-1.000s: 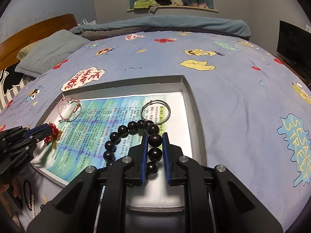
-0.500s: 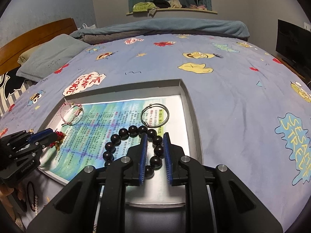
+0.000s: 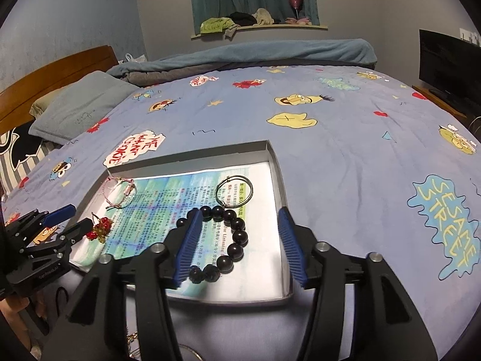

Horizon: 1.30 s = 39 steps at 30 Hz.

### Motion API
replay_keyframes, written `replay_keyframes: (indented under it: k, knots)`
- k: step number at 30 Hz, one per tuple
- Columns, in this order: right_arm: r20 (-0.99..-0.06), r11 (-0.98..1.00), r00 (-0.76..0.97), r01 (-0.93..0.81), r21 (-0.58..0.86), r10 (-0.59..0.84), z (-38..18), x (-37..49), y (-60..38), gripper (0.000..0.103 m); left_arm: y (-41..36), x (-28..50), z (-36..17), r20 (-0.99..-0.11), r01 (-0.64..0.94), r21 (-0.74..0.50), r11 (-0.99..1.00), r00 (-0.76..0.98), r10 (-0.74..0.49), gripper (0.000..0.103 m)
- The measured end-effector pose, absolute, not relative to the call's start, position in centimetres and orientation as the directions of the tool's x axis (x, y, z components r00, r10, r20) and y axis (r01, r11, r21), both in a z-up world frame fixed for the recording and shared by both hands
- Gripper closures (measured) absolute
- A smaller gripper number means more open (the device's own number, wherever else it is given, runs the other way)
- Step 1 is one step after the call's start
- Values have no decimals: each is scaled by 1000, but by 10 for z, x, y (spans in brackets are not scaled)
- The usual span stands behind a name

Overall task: Organize jewelry
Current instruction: 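Carry both pieces into the grey box and open both tools to release, then move both tools back over the remaining jewelry and open them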

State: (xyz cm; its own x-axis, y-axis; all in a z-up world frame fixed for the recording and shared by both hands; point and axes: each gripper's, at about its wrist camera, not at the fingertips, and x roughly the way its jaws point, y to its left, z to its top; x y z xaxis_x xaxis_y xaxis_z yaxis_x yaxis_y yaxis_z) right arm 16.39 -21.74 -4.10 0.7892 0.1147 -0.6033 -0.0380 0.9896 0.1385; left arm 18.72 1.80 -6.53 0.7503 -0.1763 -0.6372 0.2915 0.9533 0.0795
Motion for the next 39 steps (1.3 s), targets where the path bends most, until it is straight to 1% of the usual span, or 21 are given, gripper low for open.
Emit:
replay_keyframes:
  k: [1, 3, 5, 6, 7, 9, 10, 13, 18, 21, 28, 34, 37, 39]
  knots:
    - [-599, 989, 792, -41, 140, 118, -40, 162, -218, 35, 18, 185, -63, -634, 285, 83, 955, 755, -170, 38]
    - [-593, 989, 795, -47, 143, 124, -36, 159, -218, 29, 19, 182, -58, -629, 278, 82, 957, 759, -167, 35]
    - [-587, 987, 799, -55, 150, 133, -31, 154, -218, 25, 21, 176, -48, -619, 265, 77, 961, 768, -162, 29]
    - [-581, 987, 802, -60, 148, 136, -28, 151, -218, 20, 23, 173, -44, -614, 258, 71, 964, 772, -161, 24]
    - [-578, 987, 805, -65, 145, 138, -24, 149, -217, 17, 25, 170, -40, -610, 252, 64, 966, 775, -162, 22]
    - [-554, 987, 820, -76, 143, 143, -14, 141, -215, 15, 28, 162, -29, -602, 246, 48, 968, 780, -168, 20]
    - [-542, 987, 828, -79, 140, 143, -9, 137, -213, 12, 29, 157, -25, -598, 240, 47, 970, 784, -166, 17]
    - [-524, 985, 836, -101, 140, 160, 4, 126, -210, 8, 31, 146, -14, -595, 230, 54, 972, 789, -153, 13]
    - [-514, 986, 842, -125, 114, 166, 26, 105, -210, 6, 35, 125, 7, -581, 229, 87, 969, 802, -137, 11]
    - [-509, 985, 843, -131, 116, 172, 34, 92, -214, 6, 37, 115, 16, -575, 231, 82, 970, 805, -143, 11]
    - [-526, 985, 834, -120, 121, 166, 34, 67, -224, 6, 44, 83, 27, -557, 241, 93, 966, 817, -151, 10]
    - [-543, 984, 822, -114, 138, 171, 19, 52, -224, 6, 52, 64, 15, -566, 241, 73, 968, 809, -159, 9]
    - [-567, 982, 804, -117, 148, 181, 4, 48, -219, 6, 54, 58, 2, -573, 228, 70, 971, 806, -148, 9]
    - [-576, 981, 796, -114, 157, 185, -6, 46, -217, 6, 58, 57, -12, -591, 216, 44, 975, 793, -149, 9]
